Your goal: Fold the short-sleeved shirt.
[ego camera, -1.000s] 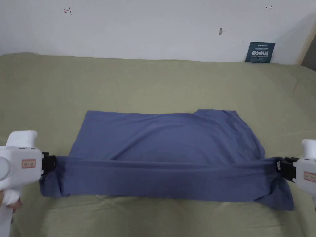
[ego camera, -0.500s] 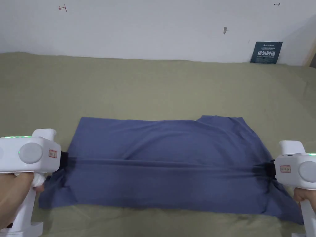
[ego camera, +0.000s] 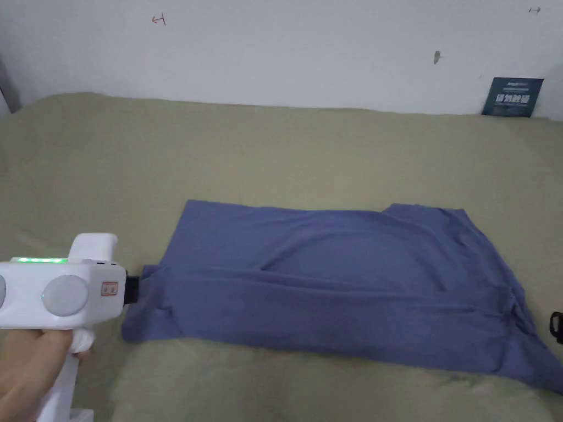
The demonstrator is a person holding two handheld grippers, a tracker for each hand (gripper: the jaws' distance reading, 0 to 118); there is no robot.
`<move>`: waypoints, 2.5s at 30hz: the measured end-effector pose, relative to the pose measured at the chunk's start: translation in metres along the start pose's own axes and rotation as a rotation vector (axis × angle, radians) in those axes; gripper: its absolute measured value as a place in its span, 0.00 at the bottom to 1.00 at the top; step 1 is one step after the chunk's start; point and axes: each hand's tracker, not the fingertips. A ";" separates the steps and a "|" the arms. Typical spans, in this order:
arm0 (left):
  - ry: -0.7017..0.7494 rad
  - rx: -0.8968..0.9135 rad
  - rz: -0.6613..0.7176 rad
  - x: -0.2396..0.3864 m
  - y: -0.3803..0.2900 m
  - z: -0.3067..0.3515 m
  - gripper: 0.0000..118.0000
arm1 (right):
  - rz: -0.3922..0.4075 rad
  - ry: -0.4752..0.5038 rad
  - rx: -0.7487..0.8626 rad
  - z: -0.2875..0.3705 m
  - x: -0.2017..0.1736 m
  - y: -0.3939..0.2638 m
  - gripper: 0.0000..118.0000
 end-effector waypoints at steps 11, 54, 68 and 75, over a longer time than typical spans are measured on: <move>0.002 -0.105 0.017 0.012 -0.027 -0.018 0.95 | 0.014 0.014 -0.059 0.008 0.010 -0.013 0.00; -0.021 -0.092 0.035 -0.013 -0.111 0.073 0.09 | 0.035 0.078 -0.136 0.086 0.005 -0.097 0.08; -0.024 0.031 -0.010 0.018 -0.026 0.052 0.89 | 0.030 0.064 0.023 0.063 -0.025 -0.019 0.85; -0.003 0.056 -0.022 0.039 0.047 -0.026 0.00 | 0.082 0.048 0.040 -0.016 -0.060 0.037 0.00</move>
